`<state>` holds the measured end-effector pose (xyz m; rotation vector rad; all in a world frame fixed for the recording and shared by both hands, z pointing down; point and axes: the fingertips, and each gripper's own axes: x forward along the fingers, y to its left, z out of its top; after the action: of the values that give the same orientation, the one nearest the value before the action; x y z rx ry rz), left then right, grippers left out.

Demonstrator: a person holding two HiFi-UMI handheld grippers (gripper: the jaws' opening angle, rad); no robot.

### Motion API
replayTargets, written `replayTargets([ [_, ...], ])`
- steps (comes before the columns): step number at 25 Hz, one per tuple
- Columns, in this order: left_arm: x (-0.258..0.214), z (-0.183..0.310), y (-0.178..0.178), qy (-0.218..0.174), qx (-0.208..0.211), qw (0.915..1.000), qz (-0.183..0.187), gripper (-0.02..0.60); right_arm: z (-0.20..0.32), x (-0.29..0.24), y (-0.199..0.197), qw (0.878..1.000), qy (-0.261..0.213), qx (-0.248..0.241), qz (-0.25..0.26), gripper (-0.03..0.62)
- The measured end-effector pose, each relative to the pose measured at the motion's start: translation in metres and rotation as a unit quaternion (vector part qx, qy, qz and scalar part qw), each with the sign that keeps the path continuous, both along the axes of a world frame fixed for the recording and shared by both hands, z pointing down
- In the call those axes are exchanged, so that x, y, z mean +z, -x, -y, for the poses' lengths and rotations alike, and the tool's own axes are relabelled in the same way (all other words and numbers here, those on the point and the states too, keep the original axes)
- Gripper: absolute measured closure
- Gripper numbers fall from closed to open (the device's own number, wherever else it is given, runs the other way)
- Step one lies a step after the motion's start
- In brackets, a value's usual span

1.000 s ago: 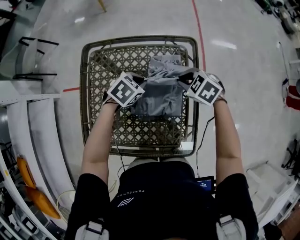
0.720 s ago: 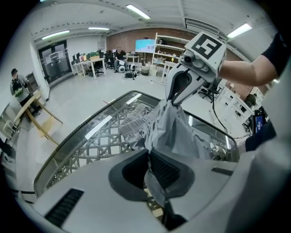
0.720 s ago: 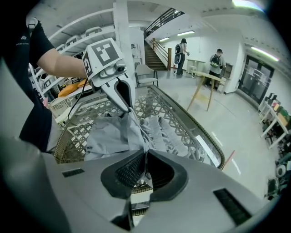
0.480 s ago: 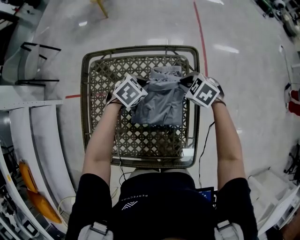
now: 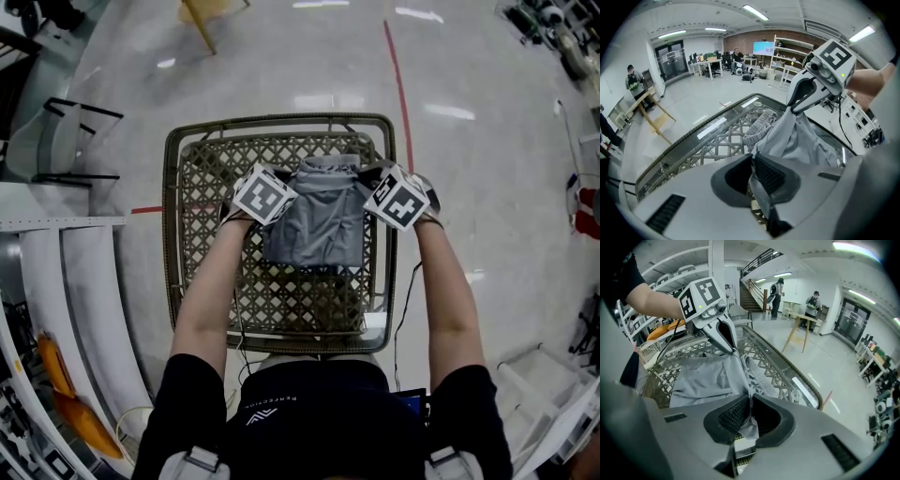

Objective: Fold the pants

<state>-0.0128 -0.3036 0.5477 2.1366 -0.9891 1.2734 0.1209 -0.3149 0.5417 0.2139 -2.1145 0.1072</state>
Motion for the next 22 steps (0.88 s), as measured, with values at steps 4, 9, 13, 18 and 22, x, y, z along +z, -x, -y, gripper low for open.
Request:
replayTargets([
  [4, -0.005, 0.009, 0.007, -0.014, -0.029, 0.9995, -0.003, 0.555, 0.019, -0.006, 0.001, 0.999, -0.031, 0.035, 0.008, 0.545],
  [9, -0.016, 0.022, 0.015, -0.045, -0.061, 0.9971, -0.001, 0.555, 0.040, -0.019, 0.000, 0.994, -0.061, 0.090, 0.033, 0.545],
  [13, -0.028, 0.033, 0.025, -0.075, -0.096, 0.9925, 0.002, 0.555, 0.037, -0.024, 0.001, 0.993, -0.066, 0.087, 0.050, 0.545],
  [18, -0.037, 0.021, 0.011, -0.066, -0.058, 0.9958, -0.023, 0.555, 0.009, -0.028, 0.014, 0.996, -0.049, 0.017, 0.074, 0.545],
  [22, -0.031, -0.008, -0.022, -0.033, 0.024, 0.9983, -0.042, 0.557, -0.015, -0.028, 0.025, 0.996, -0.020, -0.030, 0.086, 0.545],
])
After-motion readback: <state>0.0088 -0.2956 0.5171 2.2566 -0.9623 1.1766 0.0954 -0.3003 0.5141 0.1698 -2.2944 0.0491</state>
